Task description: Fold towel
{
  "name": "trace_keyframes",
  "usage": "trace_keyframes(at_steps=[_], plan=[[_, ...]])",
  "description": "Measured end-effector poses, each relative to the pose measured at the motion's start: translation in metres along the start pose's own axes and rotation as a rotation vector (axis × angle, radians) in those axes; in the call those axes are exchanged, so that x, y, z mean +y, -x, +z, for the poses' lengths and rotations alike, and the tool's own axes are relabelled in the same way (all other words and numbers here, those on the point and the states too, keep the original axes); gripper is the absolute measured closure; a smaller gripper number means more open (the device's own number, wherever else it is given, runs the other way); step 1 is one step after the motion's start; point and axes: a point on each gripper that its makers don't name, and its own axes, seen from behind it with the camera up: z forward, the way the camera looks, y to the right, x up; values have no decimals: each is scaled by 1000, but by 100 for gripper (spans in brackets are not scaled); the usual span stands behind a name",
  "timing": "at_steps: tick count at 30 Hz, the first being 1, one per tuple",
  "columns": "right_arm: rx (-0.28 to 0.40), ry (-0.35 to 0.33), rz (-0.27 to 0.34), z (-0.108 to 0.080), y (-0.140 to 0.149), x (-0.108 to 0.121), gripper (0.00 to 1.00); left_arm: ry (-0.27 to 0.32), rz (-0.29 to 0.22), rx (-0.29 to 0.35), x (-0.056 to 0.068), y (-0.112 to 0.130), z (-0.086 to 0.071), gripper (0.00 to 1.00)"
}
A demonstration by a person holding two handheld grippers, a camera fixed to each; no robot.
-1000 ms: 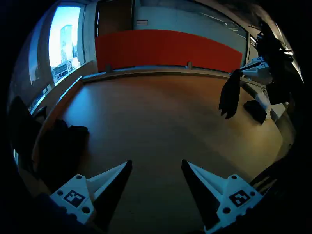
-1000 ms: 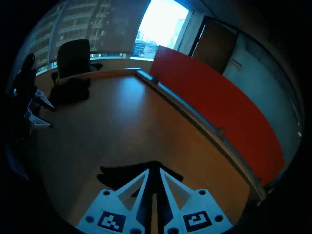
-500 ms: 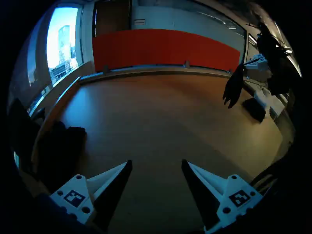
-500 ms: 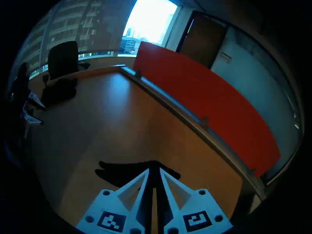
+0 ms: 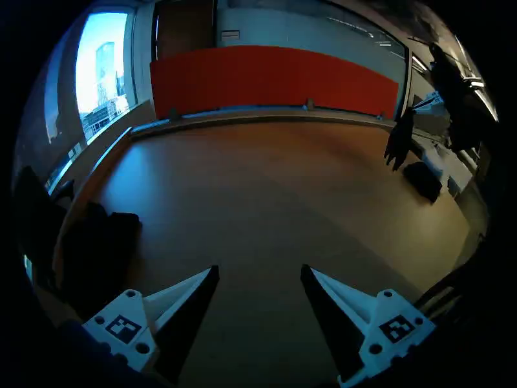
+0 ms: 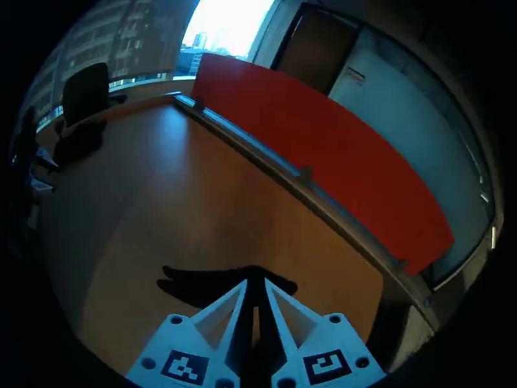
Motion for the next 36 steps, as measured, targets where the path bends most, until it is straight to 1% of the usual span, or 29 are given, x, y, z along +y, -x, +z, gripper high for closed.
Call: trace_keyframes(at_steps=[11, 20, 24, 28, 36], plan=[[-53, 75, 65, -6, 36, 63, 96, 5, 16, -16, 8, -4, 8, 6], [-98, 112, 106, -9, 69, 98, 96, 8, 31, -21, 12, -12, 11, 6], [-118, 120, 116, -12, 84, 107, 96, 9, 41, -24, 15, -14, 12, 6], [-132, 121, 135, -16, 99, 111, 96, 13, 45, -25, 18, -15, 13, 6], [-173, 138, 174, -33, 139, 115, 96, 16, 64, -25, 25, -17, 13, 6]])
